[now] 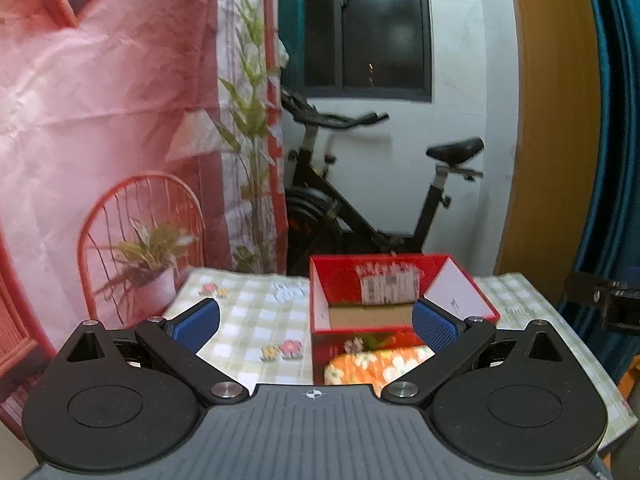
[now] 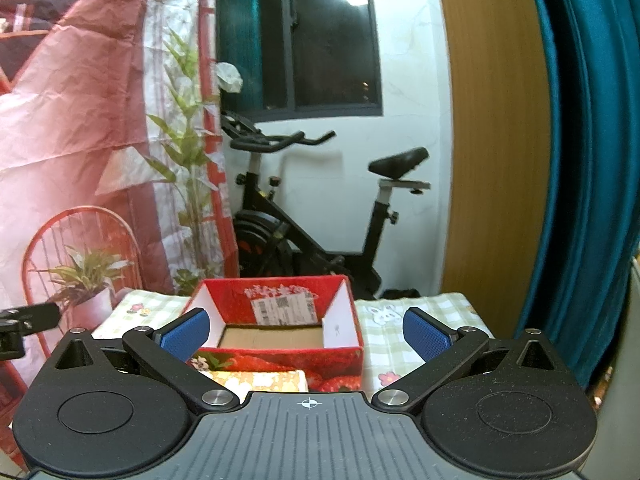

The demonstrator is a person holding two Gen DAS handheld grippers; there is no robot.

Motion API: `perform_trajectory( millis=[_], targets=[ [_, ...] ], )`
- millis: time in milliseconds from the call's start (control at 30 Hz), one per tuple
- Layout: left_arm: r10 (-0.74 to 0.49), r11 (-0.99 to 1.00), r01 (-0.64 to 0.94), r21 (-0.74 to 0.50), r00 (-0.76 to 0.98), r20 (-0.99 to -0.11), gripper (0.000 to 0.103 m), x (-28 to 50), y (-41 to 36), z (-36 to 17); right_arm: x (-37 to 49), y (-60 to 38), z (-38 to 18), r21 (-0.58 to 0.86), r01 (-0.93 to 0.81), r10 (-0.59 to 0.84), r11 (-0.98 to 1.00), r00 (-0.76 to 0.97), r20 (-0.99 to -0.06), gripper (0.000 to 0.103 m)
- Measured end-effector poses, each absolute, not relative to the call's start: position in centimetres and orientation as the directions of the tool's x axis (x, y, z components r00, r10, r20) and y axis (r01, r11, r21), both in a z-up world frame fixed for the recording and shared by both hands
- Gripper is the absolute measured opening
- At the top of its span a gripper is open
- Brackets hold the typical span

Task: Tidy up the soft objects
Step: 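Move both grippers down to the blue cotton-pad bag on the pile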

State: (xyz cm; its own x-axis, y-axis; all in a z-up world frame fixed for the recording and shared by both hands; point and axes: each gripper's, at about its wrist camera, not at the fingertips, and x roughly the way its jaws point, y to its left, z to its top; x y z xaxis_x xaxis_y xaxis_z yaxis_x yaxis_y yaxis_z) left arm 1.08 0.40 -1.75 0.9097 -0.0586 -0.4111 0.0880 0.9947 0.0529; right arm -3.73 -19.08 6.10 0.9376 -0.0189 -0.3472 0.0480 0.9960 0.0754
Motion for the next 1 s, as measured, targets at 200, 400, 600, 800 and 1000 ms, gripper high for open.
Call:
perform_trajectory(
  millis=[200,400,600,800,1000],
  targets=[
    [-0.128,0.990,0.139,-0.021,0.830,-0.543,0.103,3.2,1.1,-4.8,-3.2,-19.7,2.1,0.116,-0.033,0.072,0.993,0.936,-0.344,0.103],
    [-0.189,0.982,0.155,-0.110,0.763,-0.618,0.103,5.2,2.4,-8.4,-2.6,-20.2,-1.2,0.097,-0.046,0.080,0.994,0.919,-0.385,0.103],
    [-0.182,0.974,0.224,-0.026,0.709,-0.682,0.102,6.6,0.7,-11.9,-1.2,-20.6,-5.4,0.101,-0.055,0.098,0.993,0.864,-0.494,0.103],
    [-0.209,0.960,0.277,-0.046,0.593,-0.777,0.090,8.2,-0.2,-15.6,-0.2,-20.2,-8.4,0.045,-0.042,0.061,0.998,0.804,-0.592,0.103],
    [-0.281,0.946,0.285,-0.158,0.471,-0.836,0.076,9.8,-0.3,-19.3,1.8,-21.0,-12.1,0.057,-0.039,0.068,0.998,0.726,-0.685,0.091]
  ],
)
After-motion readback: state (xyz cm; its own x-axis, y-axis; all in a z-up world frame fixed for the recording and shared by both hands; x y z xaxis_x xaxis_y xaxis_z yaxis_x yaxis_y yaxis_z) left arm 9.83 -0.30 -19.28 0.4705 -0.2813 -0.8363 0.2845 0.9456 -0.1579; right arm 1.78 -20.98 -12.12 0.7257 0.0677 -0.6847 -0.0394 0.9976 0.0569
